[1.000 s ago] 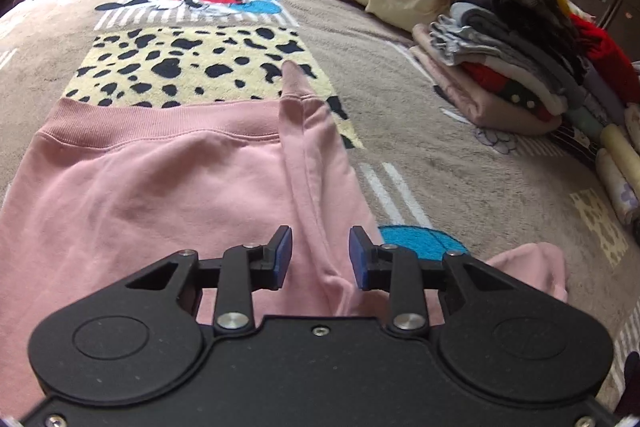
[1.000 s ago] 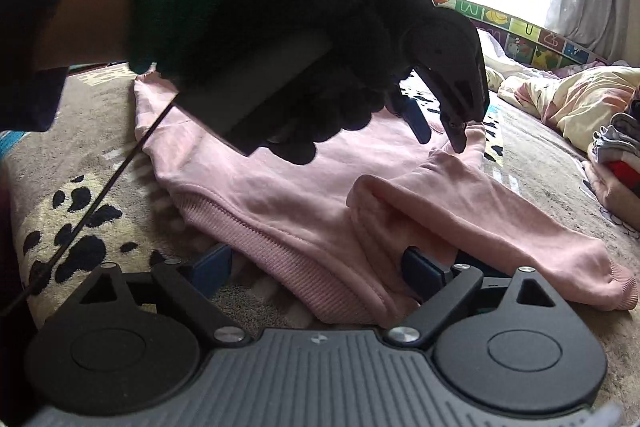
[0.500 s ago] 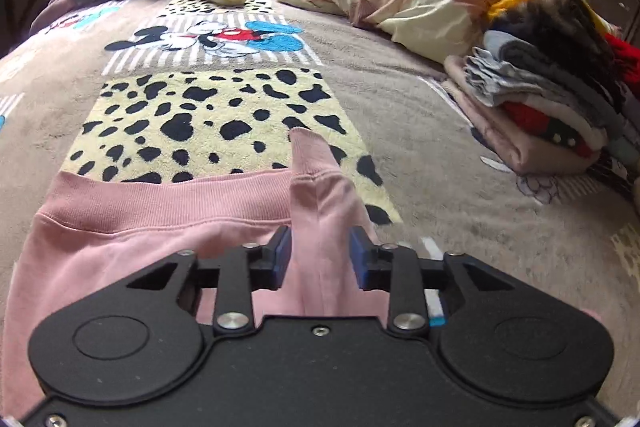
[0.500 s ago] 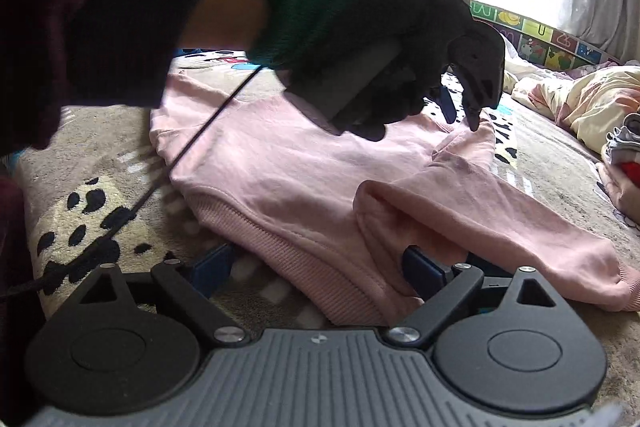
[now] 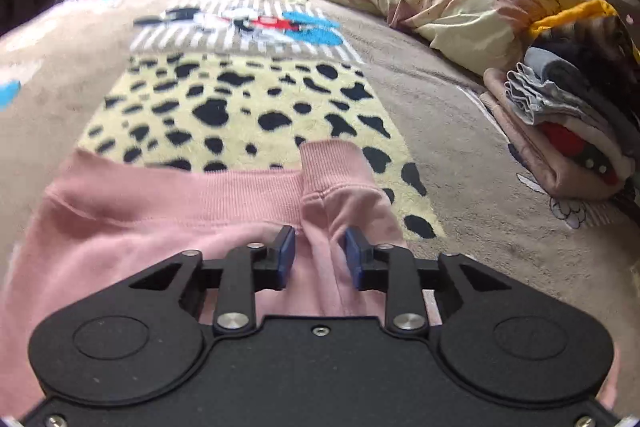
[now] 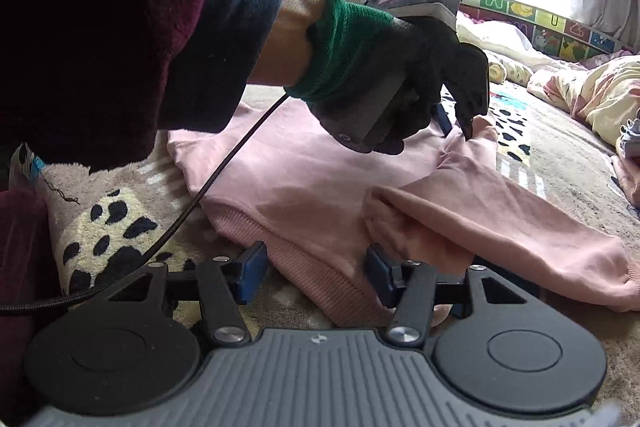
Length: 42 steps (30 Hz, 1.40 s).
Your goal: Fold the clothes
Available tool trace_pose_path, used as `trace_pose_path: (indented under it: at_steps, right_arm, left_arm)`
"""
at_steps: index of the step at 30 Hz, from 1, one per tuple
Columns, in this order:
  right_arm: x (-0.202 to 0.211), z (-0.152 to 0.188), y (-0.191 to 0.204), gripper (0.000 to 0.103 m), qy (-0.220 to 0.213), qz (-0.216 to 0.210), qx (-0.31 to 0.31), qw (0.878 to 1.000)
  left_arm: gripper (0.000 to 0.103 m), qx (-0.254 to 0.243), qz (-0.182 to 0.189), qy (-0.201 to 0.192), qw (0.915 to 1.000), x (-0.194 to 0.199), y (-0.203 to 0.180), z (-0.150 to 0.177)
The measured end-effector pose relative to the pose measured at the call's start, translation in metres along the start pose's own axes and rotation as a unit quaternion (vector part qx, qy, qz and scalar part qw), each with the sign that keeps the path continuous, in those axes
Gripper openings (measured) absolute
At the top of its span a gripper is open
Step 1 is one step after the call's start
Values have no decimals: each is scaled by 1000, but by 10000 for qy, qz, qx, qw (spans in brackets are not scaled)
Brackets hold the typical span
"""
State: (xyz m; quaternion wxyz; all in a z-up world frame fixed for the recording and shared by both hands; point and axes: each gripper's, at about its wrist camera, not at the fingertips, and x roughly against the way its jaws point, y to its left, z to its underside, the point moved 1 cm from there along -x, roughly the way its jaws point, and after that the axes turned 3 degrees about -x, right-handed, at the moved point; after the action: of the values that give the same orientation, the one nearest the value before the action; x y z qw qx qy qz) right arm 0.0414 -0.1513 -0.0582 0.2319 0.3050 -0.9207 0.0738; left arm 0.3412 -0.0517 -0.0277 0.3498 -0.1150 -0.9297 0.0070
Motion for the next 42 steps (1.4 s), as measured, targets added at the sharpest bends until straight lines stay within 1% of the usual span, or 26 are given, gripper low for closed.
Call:
trace_pose_path:
  at_steps: [2,4,6,9,10,11,12,13,15,16,17,18,19,20,23,24,25,27,30,32,33,34,35,37,38,42]
  right_arm:
    - [4,-2,-3,54,-147,156,-82,9997]
    - [2,-3,-9,55,-168,285,-183,9993]
    - [-2,-1,-15,55,-97,387,-261,9989]
    - [-7,2,-18,58,-4,387,-351,9986]
    - [-9,2,-19,60,25,359,-367,9987]
    - [-11,3,-19,64,61,330,-361,9988]
    - [-11,4,-18,66,87,316,-337,9989]
    - [-13,4,-18,66,93,311,-320,9990]
    - [-14,5,-19,67,89,302,-308,9990]
    - [-14,4,-19,67,86,300,-310,9990]
    - [-14,4,-19,67,82,300,-312,9990]
    - [-15,4,-19,67,79,307,-303,9990]
    - [-15,4,-18,67,76,318,-288,9991]
    - [-15,4,-18,68,73,328,-273,9991]
    - [-16,5,-17,69,63,359,-213,9991]
    - [-16,6,-17,70,60,363,-196,9991]
    - [-17,6,-17,71,59,367,-177,9992]
    - [-17,6,-16,72,56,374,-141,9992]
    - [-17,6,-16,73,51,360,-129,9993]
    - [-17,6,-17,74,49,344,-147,9993]
    - [-16,6,-17,74,44,336,-159,9993]
    - [-16,6,-18,74,34,327,-179,9993]
    - [-16,6,-18,74,28,318,-210,9993]
    - [-16,6,-20,74,25,317,-266,9991]
    - [-16,6,-20,74,21,324,-287,9991]
    - [-17,5,-20,75,5,364,-301,9989]
  left_arm:
    - [27,-249,1,-379,9990,11,-9,-5]
    - [27,-542,183,-663,9962,16,-17,-10]
    - [27,-745,414,-723,9937,10,-25,-17]
    - [27,-877,249,-410,9950,-17,-27,-22]
    - [27,-948,49,84,9955,-36,-25,-19]
    - [28,-987,62,410,9943,-50,-21,-15]
    - [30,-1076,179,308,9936,-48,-20,-16]
    - [30,-1059,178,403,9934,-46,-19,-21]
    - [32,-926,318,125,9951,-22,-20,-31]
    - [34,-1057,484,16,9932,-9,-25,-32]
    - [41,-1241,787,86,9891,-1,-33,-30]
    - [48,-1424,1088,157,9837,7,-41,-27]
    - [50,-1608,1388,229,9769,15,-50,-25]
    - [54,-1860,1692,370,9672,18,-62,-20]
    - [56,-2491,2488,823,9323,21,-98,-5]
    - [56,-2647,2741,1079,9182,17,-111,2]
    - [56,-2807,2918,1251,9058,12,-123,9]
    - [56,-3001,3129,1552,8877,2,-141,19]
    - [56,-2975,3458,1858,8703,-11,-156,28]
    - [55,-2954,3543,1908,8665,-15,-163,31]
    - [49,-2949,3585,1924,8646,-16,-166,31]
    - [37,-2938,3654,1910,8624,-15,-168,31]
    - [21,-2926,3721,1892,8603,-14,-170,31]
    - [14,-2852,3741,1658,8667,-3,-161,25]
    - [12,-2737,3746,1505,8730,2,-154,20]
    - [12,-1857,3723,651,9070,27,-109,0]
